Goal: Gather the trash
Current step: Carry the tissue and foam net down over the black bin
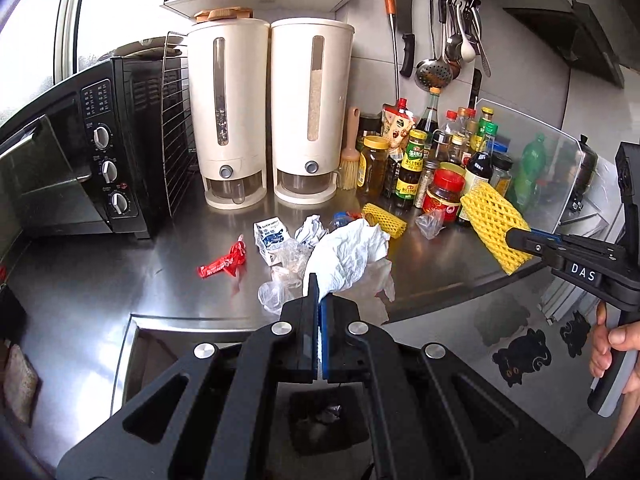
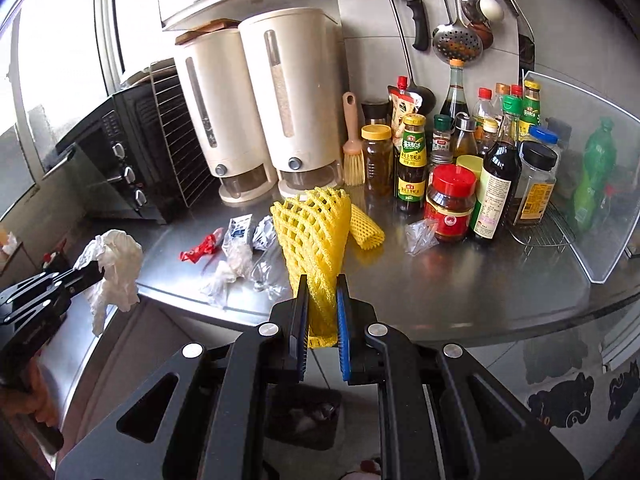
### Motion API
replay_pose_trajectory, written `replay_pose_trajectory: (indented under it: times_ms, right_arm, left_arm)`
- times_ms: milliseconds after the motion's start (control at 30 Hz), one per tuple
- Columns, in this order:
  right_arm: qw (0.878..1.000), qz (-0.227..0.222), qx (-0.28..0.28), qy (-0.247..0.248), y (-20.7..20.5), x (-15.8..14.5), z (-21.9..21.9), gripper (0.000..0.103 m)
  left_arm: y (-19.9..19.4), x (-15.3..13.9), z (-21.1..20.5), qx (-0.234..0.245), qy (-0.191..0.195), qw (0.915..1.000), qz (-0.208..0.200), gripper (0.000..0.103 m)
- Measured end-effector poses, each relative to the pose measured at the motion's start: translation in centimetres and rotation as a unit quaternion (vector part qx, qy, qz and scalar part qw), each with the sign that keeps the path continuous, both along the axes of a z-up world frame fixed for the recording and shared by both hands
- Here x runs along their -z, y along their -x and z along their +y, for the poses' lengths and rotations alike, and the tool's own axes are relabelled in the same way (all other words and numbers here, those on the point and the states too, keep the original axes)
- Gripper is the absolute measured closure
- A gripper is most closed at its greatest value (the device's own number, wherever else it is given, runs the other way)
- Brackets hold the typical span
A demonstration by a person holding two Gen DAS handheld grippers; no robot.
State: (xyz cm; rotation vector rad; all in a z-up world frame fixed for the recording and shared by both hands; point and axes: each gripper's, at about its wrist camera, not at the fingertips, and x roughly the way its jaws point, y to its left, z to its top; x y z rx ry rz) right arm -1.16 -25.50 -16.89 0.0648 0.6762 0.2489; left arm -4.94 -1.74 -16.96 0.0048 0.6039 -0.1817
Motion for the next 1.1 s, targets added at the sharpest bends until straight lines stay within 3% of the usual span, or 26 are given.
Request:
replay_pose_trajectory:
  times_ms: [133, 300, 833, 1100]
  right_arm:
    - [1.0, 0.0, -0.015, 0.001, 3.1, 1.3, 0.6, 0.09]
    - [0.999, 0.027, -0.032, 0.001, 5.7, 5.2, 1.1, 0.09]
    - [0.978, 0.204, -0.026, -0.016, 4.6, 26.1, 2.0, 0.089]
    - [0.961, 0.276, -0.015, -0.03, 2.1, 35.2, 3.5, 0.089]
  left_arm:
    - [1.9, 2.5, 0.3, 0.002, -0.002, 0.9999, 0.012, 0.103]
    - [3.4, 7.3, 0.1, 0.007, -0.007, 0.999, 0.043, 0.103]
    - [1.4, 26.6, 0.7, 0.013, 0.048, 0.9817, 0.184, 0.103]
    - [-1.0, 35.4, 0.6, 0.009, 0.033, 0.9696, 0.242, 0.103]
